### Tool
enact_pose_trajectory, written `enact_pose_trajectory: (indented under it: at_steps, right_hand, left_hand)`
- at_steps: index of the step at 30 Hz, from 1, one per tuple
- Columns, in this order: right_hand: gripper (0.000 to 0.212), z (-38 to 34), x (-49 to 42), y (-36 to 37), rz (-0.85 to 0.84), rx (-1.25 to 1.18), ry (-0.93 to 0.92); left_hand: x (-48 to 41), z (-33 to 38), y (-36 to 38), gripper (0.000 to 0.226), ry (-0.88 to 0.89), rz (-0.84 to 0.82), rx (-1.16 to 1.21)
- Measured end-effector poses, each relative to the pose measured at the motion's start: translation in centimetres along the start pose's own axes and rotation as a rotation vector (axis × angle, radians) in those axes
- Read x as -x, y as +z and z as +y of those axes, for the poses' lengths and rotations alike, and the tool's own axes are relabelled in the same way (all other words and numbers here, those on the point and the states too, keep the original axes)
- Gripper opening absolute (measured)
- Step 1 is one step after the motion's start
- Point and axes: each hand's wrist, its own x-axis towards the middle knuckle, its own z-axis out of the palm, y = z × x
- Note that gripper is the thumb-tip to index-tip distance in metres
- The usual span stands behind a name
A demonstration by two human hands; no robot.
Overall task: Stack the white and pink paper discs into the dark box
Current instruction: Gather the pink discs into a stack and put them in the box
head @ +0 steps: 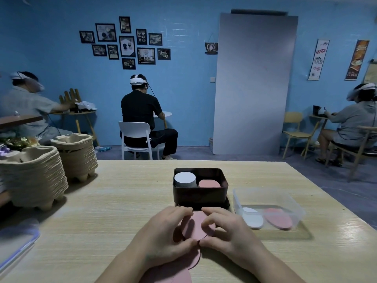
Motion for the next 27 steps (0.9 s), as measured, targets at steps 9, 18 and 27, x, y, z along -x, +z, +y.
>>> enact_pose_trajectory:
  at_steps: [9, 18, 27]
  right_hand:
    - [0.026, -0.58, 0.1, -0.4, 0.073, -0.142, 0.03]
    - [0.031, -0.57, 0.08, -0.18, 0.044, -0.156, 0.017]
    - [0.027, -0.84, 0.16, -0.33, 0.073, -0.184, 0.027]
  left_hand:
    - [0.02, -0.45, -0.2, 0.024, 0.04, 0.094, 0.059]
    - [-0.07, -0.31, 0.32, 0.022, 0.085, 0.118, 0.075]
    - [-0.14, -0.46, 0.51, 0.023, 0.086, 0.141, 0.139]
